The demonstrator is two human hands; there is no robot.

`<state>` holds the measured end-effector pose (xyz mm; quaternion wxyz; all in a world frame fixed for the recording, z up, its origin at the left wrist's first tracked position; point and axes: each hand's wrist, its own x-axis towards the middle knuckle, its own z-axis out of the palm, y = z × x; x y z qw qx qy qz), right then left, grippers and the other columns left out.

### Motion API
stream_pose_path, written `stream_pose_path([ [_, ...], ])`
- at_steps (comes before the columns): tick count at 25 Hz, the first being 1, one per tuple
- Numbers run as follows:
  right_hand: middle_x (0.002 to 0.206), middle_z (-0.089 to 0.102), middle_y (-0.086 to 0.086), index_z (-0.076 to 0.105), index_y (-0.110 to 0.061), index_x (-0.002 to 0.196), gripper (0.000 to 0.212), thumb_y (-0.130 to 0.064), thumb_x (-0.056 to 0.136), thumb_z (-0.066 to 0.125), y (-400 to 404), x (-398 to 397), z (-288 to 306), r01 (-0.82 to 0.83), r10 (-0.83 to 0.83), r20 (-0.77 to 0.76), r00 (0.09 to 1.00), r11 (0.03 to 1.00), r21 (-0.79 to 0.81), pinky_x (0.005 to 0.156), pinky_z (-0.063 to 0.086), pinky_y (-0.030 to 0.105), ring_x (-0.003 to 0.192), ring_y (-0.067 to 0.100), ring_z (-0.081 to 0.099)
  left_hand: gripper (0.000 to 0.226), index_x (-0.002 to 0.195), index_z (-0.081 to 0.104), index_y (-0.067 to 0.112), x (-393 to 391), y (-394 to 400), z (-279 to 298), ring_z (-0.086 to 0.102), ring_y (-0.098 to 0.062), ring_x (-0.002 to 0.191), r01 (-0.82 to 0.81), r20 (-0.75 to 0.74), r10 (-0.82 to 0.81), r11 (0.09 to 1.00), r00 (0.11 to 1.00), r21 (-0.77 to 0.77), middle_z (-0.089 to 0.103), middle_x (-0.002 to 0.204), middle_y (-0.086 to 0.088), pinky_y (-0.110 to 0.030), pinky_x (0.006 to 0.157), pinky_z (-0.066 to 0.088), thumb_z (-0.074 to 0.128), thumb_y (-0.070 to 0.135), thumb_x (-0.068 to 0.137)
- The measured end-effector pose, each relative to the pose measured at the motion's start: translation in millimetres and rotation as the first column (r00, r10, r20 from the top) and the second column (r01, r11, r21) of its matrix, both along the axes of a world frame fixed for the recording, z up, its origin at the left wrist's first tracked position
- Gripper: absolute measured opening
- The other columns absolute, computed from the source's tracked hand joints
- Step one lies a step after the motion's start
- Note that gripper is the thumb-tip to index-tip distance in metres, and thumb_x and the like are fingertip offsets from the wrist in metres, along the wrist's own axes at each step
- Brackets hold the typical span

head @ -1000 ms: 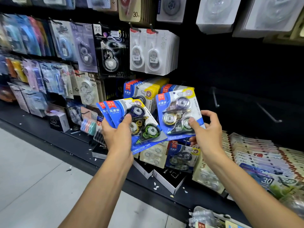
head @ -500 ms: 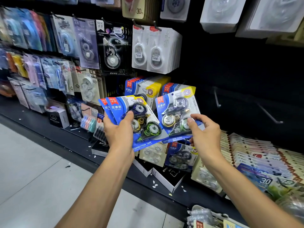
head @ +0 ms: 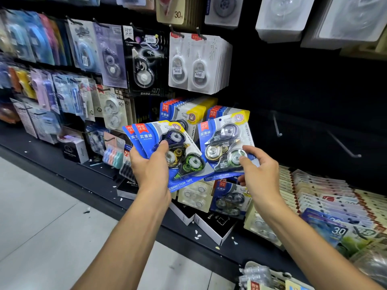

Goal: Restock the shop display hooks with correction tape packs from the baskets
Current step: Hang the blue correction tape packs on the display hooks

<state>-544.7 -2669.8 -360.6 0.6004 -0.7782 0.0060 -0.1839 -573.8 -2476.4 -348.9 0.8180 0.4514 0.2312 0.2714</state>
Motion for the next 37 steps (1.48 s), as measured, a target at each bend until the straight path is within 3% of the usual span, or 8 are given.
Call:
stream_pose_path([
  [4, 0.109, 0.068, -0.003, 0.065, -0.050, 0.092, 0.020, -0.030, 0.090, 0.062, -2.7, -7.8, -4.1, 0.069, -0.071, 0.031, 0.997, 0.996, 0.059, 0.078, 0.059, 0.050, 0.090, 0.032, 0.068, 0.031, 0.117, 0.062, 0.024, -0.1, 2.1, 0.0, 0.074, -0.027, 0.095, 0.002, 0.005, -0.001, 1.000, 1.000, -0.013, 0.074, 0.107, -0.001, -0.055, 0.085, 0.061, 0.074, 0.017, 0.089],
  [11, 0.096, 0.070, 0.002, 0.068, -0.030, 0.106, 0.015, -0.020, 0.096, 0.066, -5.7, -8.8, -0.4, 0.008, -0.011, 0.031, 0.999, 0.996, 0.090, 0.057, 0.056, 0.035, 0.051, 0.011, 0.060, 0.030, 0.116, 0.062, 0.022, -1.6, 2.9, 1.4, 0.075, -0.025, 0.093, 0.002, 0.010, -0.002, 1.000, 1.000, -0.021, 0.075, 0.107, -0.002, -0.053, 0.084, 0.062, 0.074, 0.017, 0.089],
  [17, 0.098, 0.066, -0.005, 0.067, -0.027, 0.112, 0.017, -0.018, 0.098, 0.063, -14.5, -14.4, -6.8, 0.065, -0.073, 0.048, 0.996, 0.987, 0.144, 0.052, 0.054, 0.027, 0.053, 0.012, 0.059, 0.031, 0.117, 0.062, 0.021, -3.2, 2.9, 3.0, 0.074, -0.026, 0.094, 0.005, 0.005, -0.005, 1.000, 1.000, -0.023, 0.074, 0.108, -0.002, -0.052, 0.083, 0.062, 0.074, 0.017, 0.090],
  [23, 0.083, 0.070, -0.017, 0.070, -0.035, 0.100, 0.023, -0.012, 0.096, 0.064, -23.8, -24.6, -26.0, 0.013, -0.014, 0.039, 0.999, 0.999, 0.045, 0.063, 0.056, 0.048, 0.053, 0.014, 0.056, 0.032, 0.119, 0.061, 0.021, -4.8, 1.7, 4.9, 0.074, -0.026, 0.094, 0.013, 0.010, -0.012, 0.999, 1.000, -0.032, 0.074, 0.110, -0.003, -0.051, 0.082, 0.063, 0.074, 0.017, 0.090],
  [27, 0.098, 0.069, 0.001, 0.069, -0.034, 0.105, 0.022, -0.014, 0.098, 0.062, -18.5, -22.2, -13.1, -0.013, 0.003, 0.091, 0.996, 0.993, 0.115, 0.053, 0.054, 0.025, 0.053, 0.011, 0.059, 0.037, 0.123, 0.061, 0.021, -5.0, 0.2, 5.8, 0.074, -0.025, 0.097, -0.005, 0.016, 0.005, 1.000, 1.000, -0.028, 0.073, 0.114, -0.002, -0.050, 0.085, 0.062, 0.074, 0.016, 0.090],
  [30, 0.102, 0.068, 0.007, 0.066, -0.032, 0.110, 0.017, -0.020, 0.099, 0.061, -15.5, -13.9, 0.0, 0.019, -0.023, 0.070, 0.997, 0.998, 0.062, 0.049, 0.048, 0.014, 0.052, 0.008, 0.060, 0.039, 0.126, 0.061, 0.022, -4.6, -0.4, 6.5, 0.074, -0.023, 0.097, -0.001, 0.013, 0.001, 0.999, 1.000, -0.038, 0.074, 0.112, 0.000, -0.049, 0.085, 0.062, 0.074, 0.016, 0.090],
  [33, 0.105, 0.069, 0.004, 0.065, -0.032, 0.111, 0.016, -0.023, 0.098, 0.062, -12.6, -10.7, 2.1, 0.051, -0.054, 0.066, 0.996, 0.998, 0.042, 0.051, 0.048, 0.015, 0.052, 0.005, 0.062, 0.040, 0.128, 0.060, 0.023, -4.6, -0.8, 7.1, 0.074, -0.022, 0.095, 0.007, 0.011, -0.007, 0.999, 1.000, -0.041, 0.073, 0.113, 0.000, -0.047, 0.082, 0.063, 0.074, 0.016, 0.090],
  [37, 0.098, 0.070, 0.001, 0.066, -0.031, 0.113, 0.017, -0.024, 0.098, 0.063, -5.7, -14.4, -4.0, 0.117, -0.121, 0.105, 0.987, 0.992, 0.048, 0.057, 0.055, 0.030, 0.055, 0.009, 0.064, 0.036, 0.123, 0.061, 0.020, -5.6, 1.5, 7.1, 0.074, -0.025, 0.098, 0.001, 0.009, 0.000, 0.999, 1.000, -0.041, 0.074, 0.111, -0.001, -0.046, 0.081, 0.063, 0.074, 0.015, 0.090],
])
